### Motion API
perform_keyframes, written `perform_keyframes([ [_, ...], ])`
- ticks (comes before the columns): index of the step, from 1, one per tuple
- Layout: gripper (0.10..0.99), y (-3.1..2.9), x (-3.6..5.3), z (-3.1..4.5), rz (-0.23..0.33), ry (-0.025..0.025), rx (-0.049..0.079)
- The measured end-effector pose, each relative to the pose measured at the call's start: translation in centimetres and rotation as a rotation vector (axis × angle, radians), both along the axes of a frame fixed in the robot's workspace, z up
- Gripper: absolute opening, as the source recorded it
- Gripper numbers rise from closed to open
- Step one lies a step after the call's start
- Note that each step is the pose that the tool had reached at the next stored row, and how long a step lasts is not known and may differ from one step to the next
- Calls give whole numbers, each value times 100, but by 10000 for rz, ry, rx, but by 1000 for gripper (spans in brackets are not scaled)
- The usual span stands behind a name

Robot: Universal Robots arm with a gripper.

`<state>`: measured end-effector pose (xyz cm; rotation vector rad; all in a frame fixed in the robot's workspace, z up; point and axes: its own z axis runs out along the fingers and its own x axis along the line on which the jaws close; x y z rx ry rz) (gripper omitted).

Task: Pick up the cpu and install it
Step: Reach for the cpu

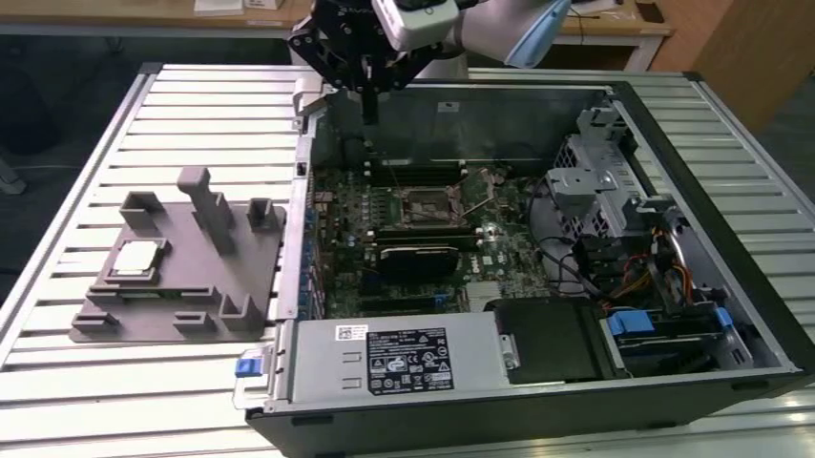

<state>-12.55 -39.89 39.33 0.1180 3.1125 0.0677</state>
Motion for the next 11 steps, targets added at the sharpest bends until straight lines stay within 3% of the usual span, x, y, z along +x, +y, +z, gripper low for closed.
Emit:
perform_keyframes([
  [11,106,0,-66,0,0,0,0],
])
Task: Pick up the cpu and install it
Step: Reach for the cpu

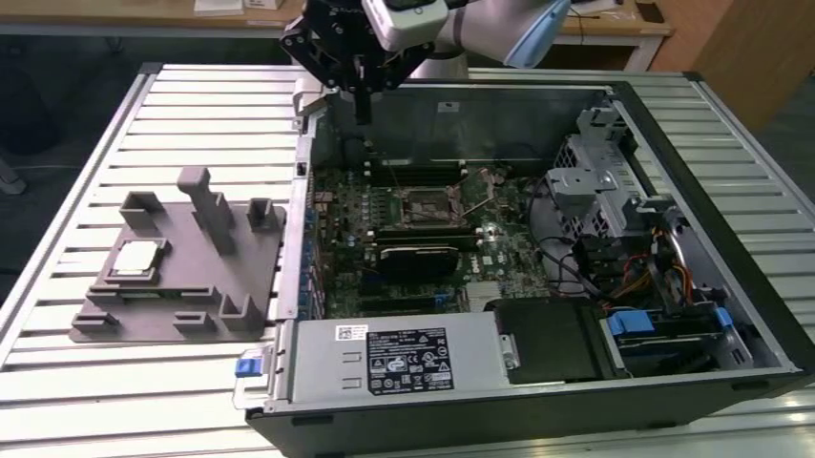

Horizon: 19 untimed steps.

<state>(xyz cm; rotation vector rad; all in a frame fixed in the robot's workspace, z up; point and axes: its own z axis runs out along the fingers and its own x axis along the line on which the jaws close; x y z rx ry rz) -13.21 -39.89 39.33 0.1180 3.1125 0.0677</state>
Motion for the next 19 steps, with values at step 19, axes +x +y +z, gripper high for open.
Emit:
perform_keyframes([
  [19,106,0,-114,0,0,0,0],
])
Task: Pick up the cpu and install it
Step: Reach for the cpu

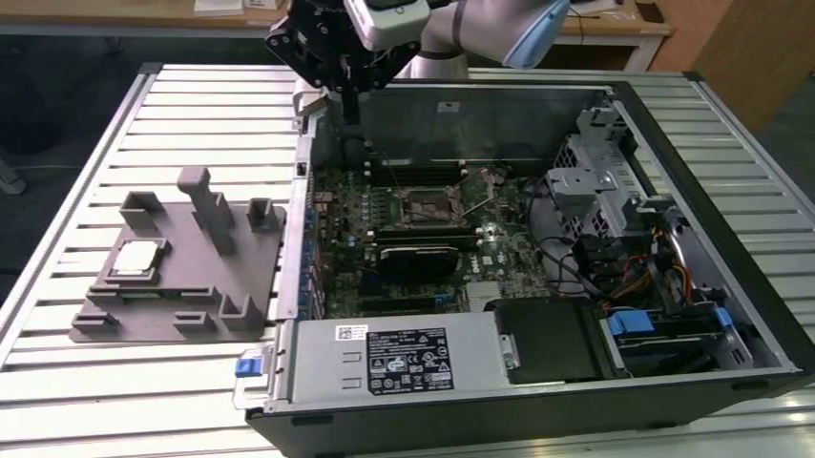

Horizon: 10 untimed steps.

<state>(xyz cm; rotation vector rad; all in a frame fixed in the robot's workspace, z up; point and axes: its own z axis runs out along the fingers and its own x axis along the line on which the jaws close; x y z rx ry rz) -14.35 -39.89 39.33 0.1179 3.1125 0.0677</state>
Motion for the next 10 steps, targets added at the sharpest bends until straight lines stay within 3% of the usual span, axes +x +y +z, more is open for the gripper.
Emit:
perform_keyframes([
  [10,106,0,-40,0,-1,0,0],
])
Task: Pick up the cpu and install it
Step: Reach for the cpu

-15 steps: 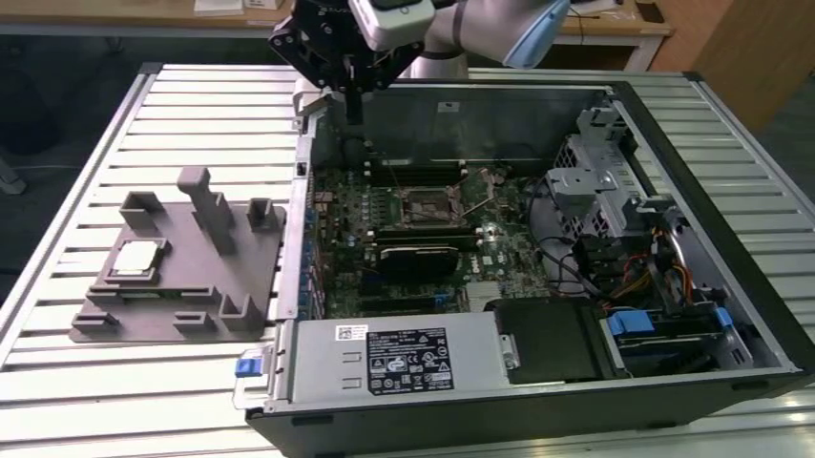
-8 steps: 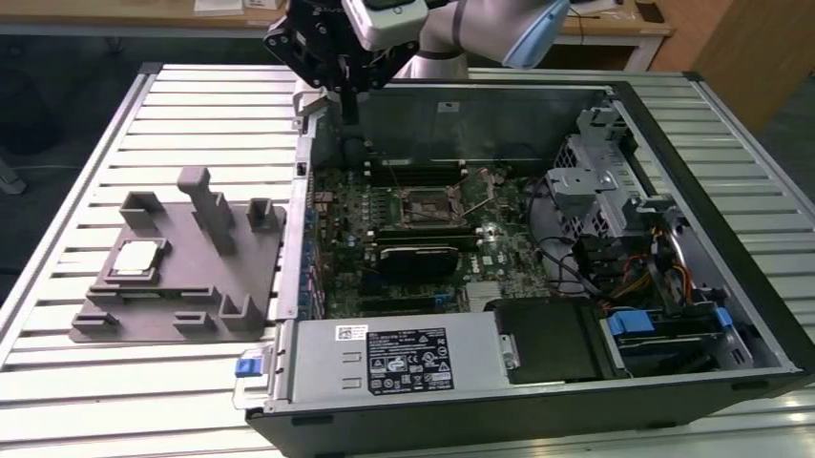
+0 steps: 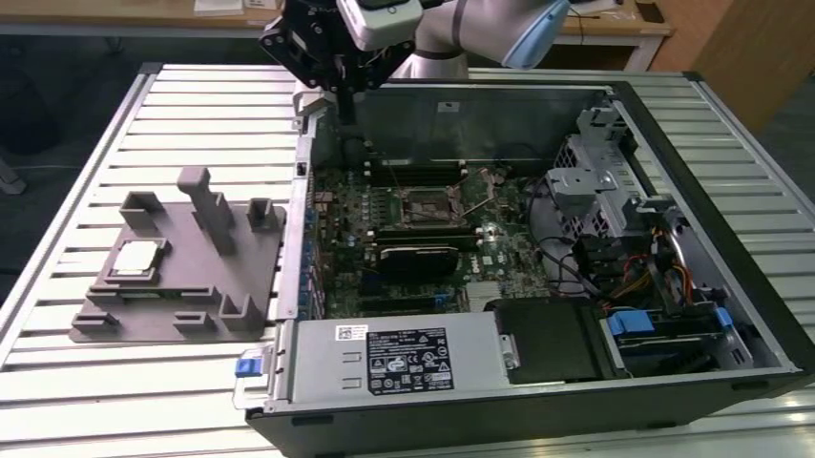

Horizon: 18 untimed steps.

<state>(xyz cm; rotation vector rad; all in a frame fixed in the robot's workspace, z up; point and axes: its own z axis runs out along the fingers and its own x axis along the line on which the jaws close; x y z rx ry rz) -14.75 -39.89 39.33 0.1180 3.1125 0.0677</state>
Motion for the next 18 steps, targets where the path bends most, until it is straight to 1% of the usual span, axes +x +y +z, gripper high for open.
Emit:
perform_keyframes([
  [4,106,0,-18,0,0,0,0],
  [9,106,0,-61,0,0,1,-1],
  [18,106,0,-185,0,0,0,0],
])
